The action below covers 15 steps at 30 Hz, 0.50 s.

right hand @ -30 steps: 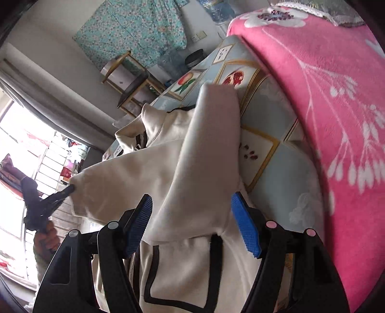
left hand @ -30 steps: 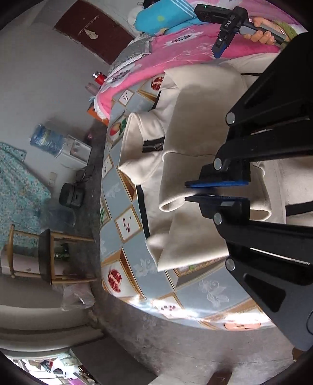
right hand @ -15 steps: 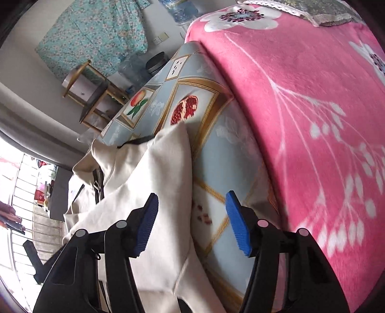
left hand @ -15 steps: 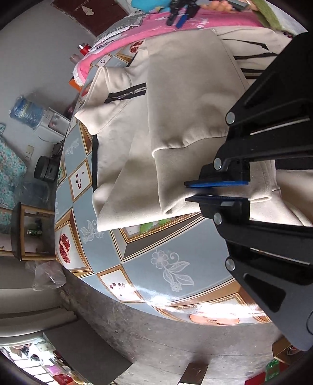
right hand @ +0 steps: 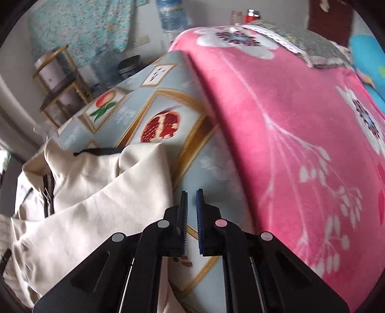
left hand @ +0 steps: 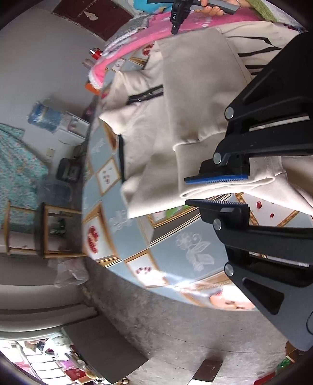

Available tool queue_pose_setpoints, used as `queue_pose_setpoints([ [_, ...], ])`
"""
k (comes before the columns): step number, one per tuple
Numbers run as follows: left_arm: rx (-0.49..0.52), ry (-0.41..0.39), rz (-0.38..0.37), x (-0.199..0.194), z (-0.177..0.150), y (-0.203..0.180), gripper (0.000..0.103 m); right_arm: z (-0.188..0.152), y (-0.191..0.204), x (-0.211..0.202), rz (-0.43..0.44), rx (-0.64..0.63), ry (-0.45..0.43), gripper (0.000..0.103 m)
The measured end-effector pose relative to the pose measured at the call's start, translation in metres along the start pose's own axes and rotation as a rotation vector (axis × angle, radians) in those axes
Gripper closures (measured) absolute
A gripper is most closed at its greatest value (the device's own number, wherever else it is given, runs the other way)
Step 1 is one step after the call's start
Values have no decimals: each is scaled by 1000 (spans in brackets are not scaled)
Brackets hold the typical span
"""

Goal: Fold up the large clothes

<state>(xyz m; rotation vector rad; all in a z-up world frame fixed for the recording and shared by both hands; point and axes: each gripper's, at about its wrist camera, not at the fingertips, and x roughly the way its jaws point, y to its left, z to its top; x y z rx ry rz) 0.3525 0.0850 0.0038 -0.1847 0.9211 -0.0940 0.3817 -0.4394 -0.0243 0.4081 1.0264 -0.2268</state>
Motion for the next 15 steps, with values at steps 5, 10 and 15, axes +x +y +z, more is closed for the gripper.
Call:
queue_pose_setpoints([
  [5, 121, -10, -44, -22, -11, -24, 88, -32, 25, -34, 144, -139, -22, 86],
  [10, 179, 224, -18, 23, -43, -46, 76, -88, 70, -12, 62, -400, 101, 61],
  [15, 55, 159, -64, -4, -49, -26, 76, -106, 66, -31, 40, -361, 94, 60],
])
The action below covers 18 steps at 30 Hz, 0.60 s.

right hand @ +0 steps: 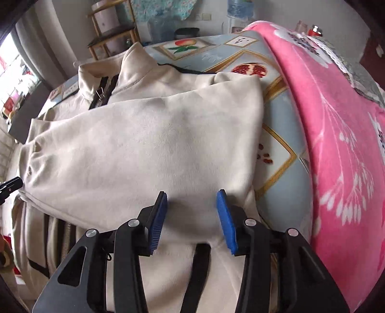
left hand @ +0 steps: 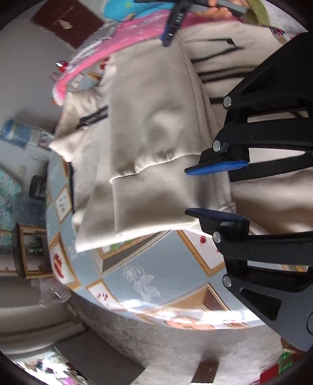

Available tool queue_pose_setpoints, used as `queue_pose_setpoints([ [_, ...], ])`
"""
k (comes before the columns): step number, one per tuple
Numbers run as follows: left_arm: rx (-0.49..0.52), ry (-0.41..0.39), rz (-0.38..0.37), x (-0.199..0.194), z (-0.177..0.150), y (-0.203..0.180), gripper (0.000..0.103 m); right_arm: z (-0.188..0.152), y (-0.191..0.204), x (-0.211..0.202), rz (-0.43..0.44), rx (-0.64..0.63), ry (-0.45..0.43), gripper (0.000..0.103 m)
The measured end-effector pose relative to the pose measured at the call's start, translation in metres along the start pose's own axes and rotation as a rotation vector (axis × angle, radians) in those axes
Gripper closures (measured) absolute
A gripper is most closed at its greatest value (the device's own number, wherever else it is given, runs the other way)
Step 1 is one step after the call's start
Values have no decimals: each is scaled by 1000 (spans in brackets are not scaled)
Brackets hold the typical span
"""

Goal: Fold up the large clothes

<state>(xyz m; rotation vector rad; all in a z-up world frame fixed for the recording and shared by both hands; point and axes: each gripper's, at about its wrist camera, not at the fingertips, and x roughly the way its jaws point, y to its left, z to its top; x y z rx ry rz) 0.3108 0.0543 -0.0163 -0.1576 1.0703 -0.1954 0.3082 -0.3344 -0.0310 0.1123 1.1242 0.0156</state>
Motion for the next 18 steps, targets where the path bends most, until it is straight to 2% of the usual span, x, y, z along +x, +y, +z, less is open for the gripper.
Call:
queue_pose_setpoints([
  [1, -9, -27, -10, -13, -5, 4, 74, -8, -4, -14, 43, 18, -21, 58],
  [2, -18, -52, -13, -26, -12, 8, 69, -18, -7, -28, 81, 33, -45, 48],
  [4, -33, -85, -16, -49, -33, 18, 66, -44, -14, -59, 118, 59, -101, 36],
  [9, -99, -59, -18, -77, -106, 50, 66, -118, -46, -98, 103, 155, -131, 36],
  [13, -165, -22, -74, -82, -158, 64, 66, -169, -75, -108, 83, 251, -131, 36],
  [17, -227, 6, -156, -76, -194, 68, 66, -203, -97, -102, 140, 344, -106, 36],
  [18, -232, -12, -161, -76, -198, 66, 66, -209, -100, -99, 153, 364, -95, 36],
])
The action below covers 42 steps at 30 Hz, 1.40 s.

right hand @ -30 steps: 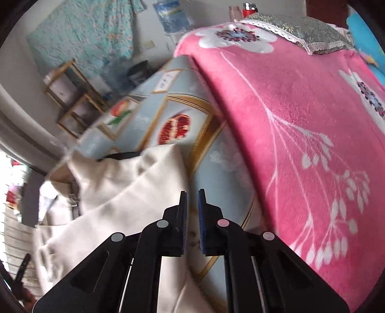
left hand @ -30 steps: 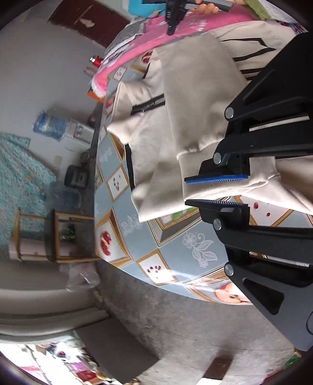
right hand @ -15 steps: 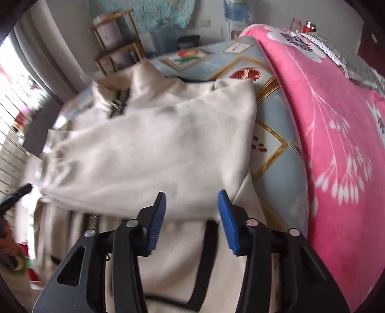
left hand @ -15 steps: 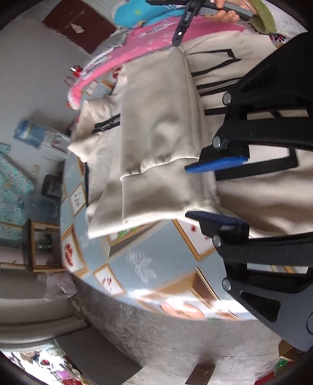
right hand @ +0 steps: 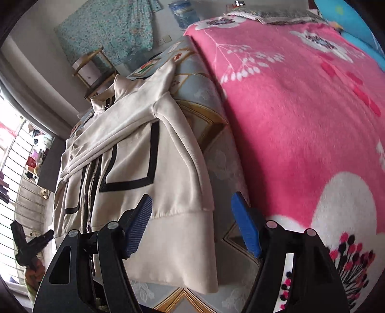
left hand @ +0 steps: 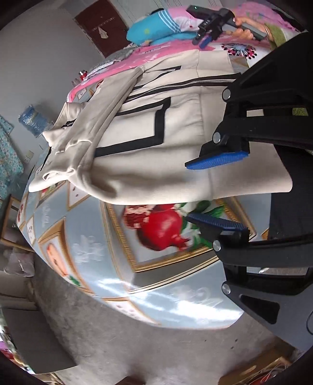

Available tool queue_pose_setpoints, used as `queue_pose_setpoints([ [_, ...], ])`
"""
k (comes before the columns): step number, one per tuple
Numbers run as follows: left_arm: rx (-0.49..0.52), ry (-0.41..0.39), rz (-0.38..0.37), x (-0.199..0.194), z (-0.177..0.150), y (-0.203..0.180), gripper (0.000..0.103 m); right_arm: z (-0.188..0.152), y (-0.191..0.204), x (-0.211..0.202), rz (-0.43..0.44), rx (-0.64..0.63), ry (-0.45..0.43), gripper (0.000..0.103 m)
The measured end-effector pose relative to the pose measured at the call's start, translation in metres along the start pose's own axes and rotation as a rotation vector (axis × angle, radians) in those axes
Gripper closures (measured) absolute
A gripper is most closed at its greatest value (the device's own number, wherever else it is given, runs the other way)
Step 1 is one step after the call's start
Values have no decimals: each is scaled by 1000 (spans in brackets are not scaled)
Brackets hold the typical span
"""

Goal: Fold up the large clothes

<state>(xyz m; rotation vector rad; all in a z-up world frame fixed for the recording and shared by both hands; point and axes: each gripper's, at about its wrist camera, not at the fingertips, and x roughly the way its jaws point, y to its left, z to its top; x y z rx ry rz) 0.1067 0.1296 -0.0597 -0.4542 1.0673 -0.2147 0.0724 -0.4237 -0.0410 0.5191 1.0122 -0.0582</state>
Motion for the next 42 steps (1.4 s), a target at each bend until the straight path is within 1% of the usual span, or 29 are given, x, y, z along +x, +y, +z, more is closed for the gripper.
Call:
queue_pose_setpoints([
  [1, -5, -8, -9, -2, -4, 0, 67, -5, -6, 1, 12, 22, 12, 36],
  [4, -60, -6, -83, -5, -17, 3, 68, -25, -18, 2, 79, 91, 45, 36],
  [6, -75, -6, -114, -6, -26, 3, 69, -36, -20, -2, 83, 93, 32, 37],
  [9, -84, -8, -140, -7, -39, 2, 71, -47, -18, -6, 86, 89, 23, 45],
  [10, -85, -7, -144, -7, -41, 2, 72, -50, -17, -7, 91, 90, 22, 48],
  [11, -84, -7, -146, -6, -44, 1, 74, -51, -16, -7, 100, 92, 22, 55],
  [12, -81, -7, -147, -6, -45, -1, 74, -52, -15, -6, 117, 92, 26, 57],
  [13, -78, -7, -147, -5, -45, -2, 74, -52, -12, -5, 114, 89, 28, 57],
  [16, -82, -17, -151, -4, -46, -2, 75, -52, -6, 0, 60, 61, 23, 59],
  [17, -89, -20, -155, -4, -47, -1, 75, -52, -5, 2, 43, 52, 20, 64],
  [18, -94, -25, -155, -4, -48, 1, 76, -53, -5, 5, 25, 47, 16, 67],
  [19, -96, -30, -149, -4, -49, 0, 77, -54, -5, 9, 20, 52, 9, 75],
  [20, -95, -34, -129, -3, -48, -2, 81, -53, -7, 11, 30, 59, 9, 86],
  [22, -103, -47, -70, -4, -51, -4, 92, -54, -8, 14, 59, 94, 8, 93],
  [23, -97, -56, -56, -7, -50, -6, 98, -52, -5, 11, 62, 98, 0, 94],
  [24, -80, -68, -41, -10, -49, -9, 99, -49, -1, 5, 71, 96, -19, 94],
  [26, -15, -110, 5, -26, -43, -20, 99, -43, 6, -19, 114, 87, -81, 95],
  [27, 14, -135, -6, -41, -38, -26, 99, -39, 11, -36, 139, 76, -118, 95],
  [28, 30, -150, -34, -54, -34, -30, 99, -35, 16, -52, 163, 61, -145, 95],
  [29, 41, -160, -52, -67, -30, -32, 100, -33, 21, -64, 171, 45, -163, 96],
  [31, 64, -176, -60, -89, -24, -35, 100, -33, 31, -86, 164, 5, -192, 98],
  [32, 62, -170, -72, -99, -22, -32, 100, -36, 34, -92, 176, 0, -182, 98],
  [34, 54, -149, -92, -110, -23, -24, 100, -46, 36, -97, 171, -17, -160, 98],
  [35, 49, -124, -93, -111, -27, -17, 100, -53, 35, -96, 165, -21, -142, 98],
  [36, 47, -98, -83, -107, -31, -12, 99, -63, 32, -88, 162, -15, -106, 98],
  [38, 35, -38, -62, -88, -43, 1, 99, -78, 17, -63, 164, 34, -28, 98],
  [40, 5, 19, -70, -61, -57, 15, 99, -90, 3, -36, 156, 96, 48, 97],
  [41, -2, 35, -54, -50, -63, 20, 99, -95, -5, -24, 148, 124, 75, 97],
  [42, -12, 42, -36, -42, -67, 25, 98, -98, -9, -19, 136, 137, 80, 97],
])
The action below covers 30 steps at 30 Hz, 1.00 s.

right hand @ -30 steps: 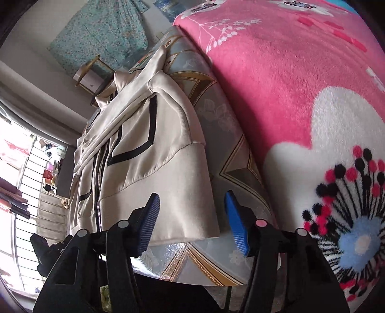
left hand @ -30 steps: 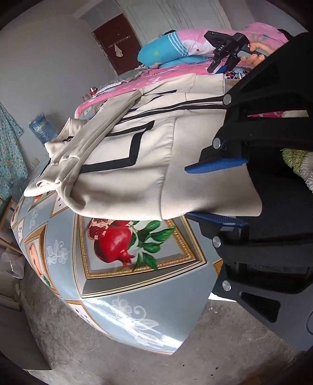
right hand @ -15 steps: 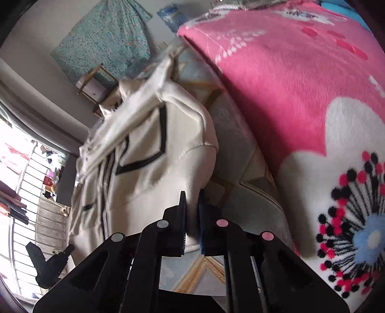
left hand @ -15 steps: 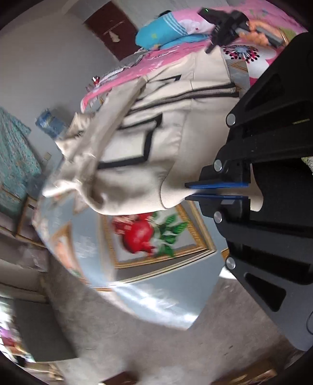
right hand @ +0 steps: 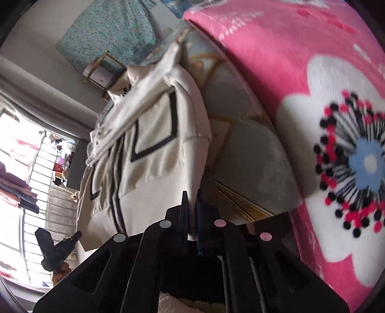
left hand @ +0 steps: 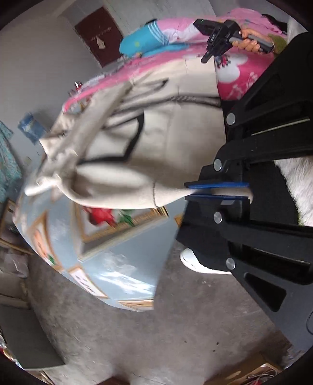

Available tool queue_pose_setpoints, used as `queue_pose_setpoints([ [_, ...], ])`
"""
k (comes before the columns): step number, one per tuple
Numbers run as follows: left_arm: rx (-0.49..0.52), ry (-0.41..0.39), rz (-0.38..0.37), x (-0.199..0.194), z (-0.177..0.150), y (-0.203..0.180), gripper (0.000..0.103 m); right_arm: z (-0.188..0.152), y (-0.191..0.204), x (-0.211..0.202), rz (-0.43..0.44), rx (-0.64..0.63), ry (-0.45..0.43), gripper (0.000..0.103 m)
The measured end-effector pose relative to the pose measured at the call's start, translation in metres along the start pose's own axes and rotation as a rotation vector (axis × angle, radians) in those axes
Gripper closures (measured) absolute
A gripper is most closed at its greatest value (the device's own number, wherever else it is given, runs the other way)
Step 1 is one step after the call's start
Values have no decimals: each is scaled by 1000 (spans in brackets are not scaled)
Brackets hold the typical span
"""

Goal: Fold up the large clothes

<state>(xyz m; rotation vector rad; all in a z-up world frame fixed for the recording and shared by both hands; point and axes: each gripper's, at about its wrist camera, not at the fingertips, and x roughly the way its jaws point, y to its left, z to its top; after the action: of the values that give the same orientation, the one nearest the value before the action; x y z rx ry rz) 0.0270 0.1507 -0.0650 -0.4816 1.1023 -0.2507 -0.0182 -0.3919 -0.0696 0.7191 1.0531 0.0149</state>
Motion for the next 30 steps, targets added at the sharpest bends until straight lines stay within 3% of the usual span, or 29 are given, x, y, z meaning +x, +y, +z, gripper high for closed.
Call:
queue_pose_setpoints([
  [4, -48, 24, -77, 9, -4, 14, 97, 2, -6, 3, -22, -12, 16, 87],
  [8, -61, 54, -80, 12, -10, 20, 89, 0, -1, 9, -28, -50, 39, 83],
  [12, -48, 79, -47, 19, -20, 17, 89, -3, 5, 11, -39, -86, 37, 83],
  [14, -13, 65, -44, 15, -22, 10, 97, -3, 10, 7, -47, -114, 26, 93],
  [17, 21, 24, -114, -4, -18, -1, 98, -1, 22, -4, -44, -166, -10, 95],
  [20, 36, -45, -239, -32, -2, -14, 98, 10, 40, -17, -18, -206, -57, 96],
  [24, 13, -109, -351, -48, 36, -22, 98, 41, 55, -23, 44, -195, -111, 96],
  [26, -23, -125, -372, -45, 62, -22, 99, 63, 59, -21, 70, -168, -133, 96],
  [30, -45, -157, -324, -28, 109, -28, 98, 102, 72, -8, 90, -155, -175, 96],
])
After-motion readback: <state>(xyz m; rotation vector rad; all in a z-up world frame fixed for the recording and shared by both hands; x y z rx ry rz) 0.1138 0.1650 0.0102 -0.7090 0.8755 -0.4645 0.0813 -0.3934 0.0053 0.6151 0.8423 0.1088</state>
